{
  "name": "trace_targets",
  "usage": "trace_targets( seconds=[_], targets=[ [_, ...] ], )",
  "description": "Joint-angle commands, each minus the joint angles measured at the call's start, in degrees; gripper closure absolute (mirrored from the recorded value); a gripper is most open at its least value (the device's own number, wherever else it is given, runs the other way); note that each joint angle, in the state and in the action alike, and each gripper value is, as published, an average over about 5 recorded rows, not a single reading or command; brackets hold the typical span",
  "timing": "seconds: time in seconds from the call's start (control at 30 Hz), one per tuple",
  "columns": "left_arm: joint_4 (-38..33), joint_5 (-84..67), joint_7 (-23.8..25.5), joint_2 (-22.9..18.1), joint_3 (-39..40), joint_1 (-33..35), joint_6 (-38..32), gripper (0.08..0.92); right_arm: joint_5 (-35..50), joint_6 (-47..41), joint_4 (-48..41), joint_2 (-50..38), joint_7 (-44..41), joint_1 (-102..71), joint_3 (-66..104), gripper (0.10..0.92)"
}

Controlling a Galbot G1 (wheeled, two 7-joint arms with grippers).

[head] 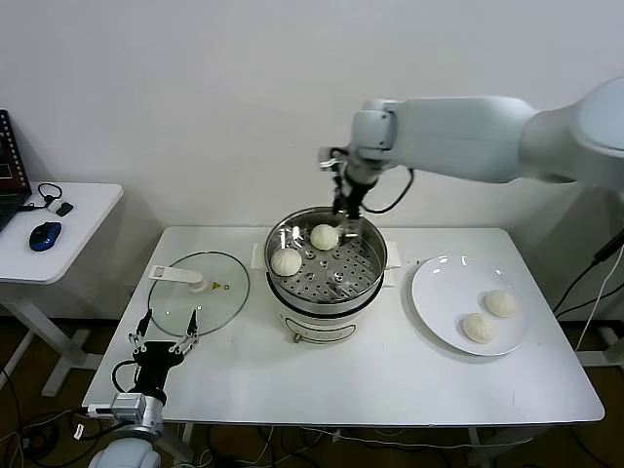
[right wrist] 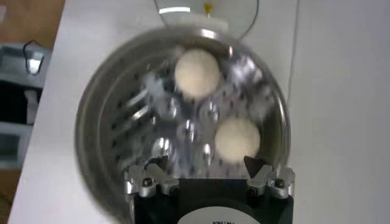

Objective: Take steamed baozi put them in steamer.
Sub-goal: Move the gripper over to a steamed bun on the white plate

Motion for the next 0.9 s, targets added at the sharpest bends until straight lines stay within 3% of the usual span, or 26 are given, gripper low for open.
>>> trace_targets(
  seconds=[0.03,0.43,0.9],
  targets=[
    [-0.26,0.76,-0.06,-0.67,0.05,0.31,-0.12,0.177,-8.78,10.69,5.44,-17.97,-6.06,6.44,-6.04,0.203],
    [-0.44,3.19,0.0,-3.46,0.14,0.95,0.17,0.177,-21.75,17.26,5.43,-33.81,-6.03,-2.86,-5.71,0.203],
    [0.17,4.01,-0.17,-4.35,-0.02,1.7,0.04,0.177,-26.04,15.78,5.21,-38.53,-3.19,-20.97,6.59,0.203]
  ],
)
